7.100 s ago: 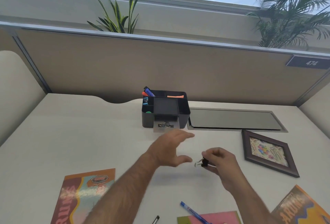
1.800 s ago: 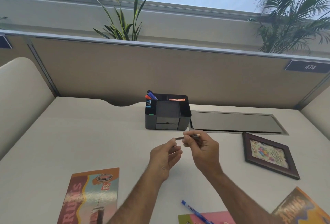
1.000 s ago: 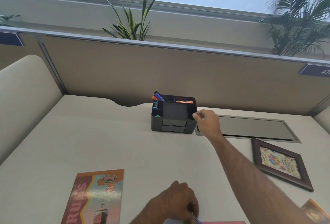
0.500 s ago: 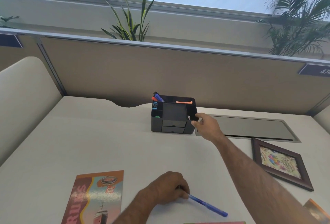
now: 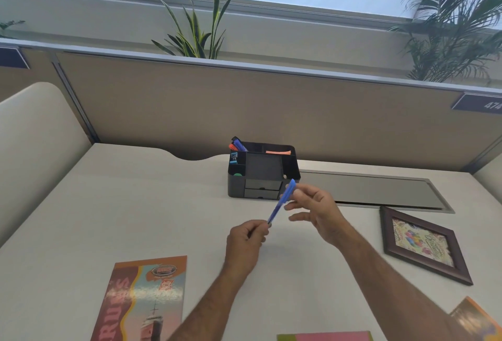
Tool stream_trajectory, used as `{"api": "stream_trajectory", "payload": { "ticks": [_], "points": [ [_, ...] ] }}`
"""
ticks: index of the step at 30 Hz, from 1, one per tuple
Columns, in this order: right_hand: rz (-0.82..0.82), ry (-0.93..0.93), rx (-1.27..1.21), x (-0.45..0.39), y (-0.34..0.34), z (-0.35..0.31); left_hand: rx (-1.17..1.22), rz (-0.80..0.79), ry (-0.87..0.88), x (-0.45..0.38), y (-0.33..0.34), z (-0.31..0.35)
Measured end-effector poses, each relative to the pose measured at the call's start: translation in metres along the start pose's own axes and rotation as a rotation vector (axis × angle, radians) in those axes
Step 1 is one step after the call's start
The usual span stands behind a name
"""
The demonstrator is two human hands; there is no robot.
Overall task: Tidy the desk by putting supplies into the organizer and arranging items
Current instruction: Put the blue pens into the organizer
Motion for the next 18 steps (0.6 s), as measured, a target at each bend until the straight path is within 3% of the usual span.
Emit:
{"api": "stream_trajectory", "payload": {
  "ticks": [4,10,13,18],
  "points": [
    [-0.007,-0.022,-0.006,0.007,0.011,-0.001,-0.029,-0.003,0.016,-0.004,0.008,0.009],
    [0.105,-0.059,0.048,0.002,0.006,-0.005,-0.078,-0.046,0.063,-0.004,0.019,0.014],
    [0.140,-0.110,0.028,0.001,-0.001,-0.011,-0.028,-0.027,0.003,-0.001,0.020,0.009],
    [0.336,-0.230,-0.111,-0.008,-0.033,-0.027,-0.133,-0.055,-0.005,0.006,0.024,0.001]
  ]
}}
Point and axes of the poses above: each hand's wrist, its own x-axis away from the middle knuckle, its own y-axis out of the palm, z = x × y, the point moved 9 cm from there along -x, towards the middle knuckle, and after that the axes turned 4 degrees about -x, right-handed, at the moved point
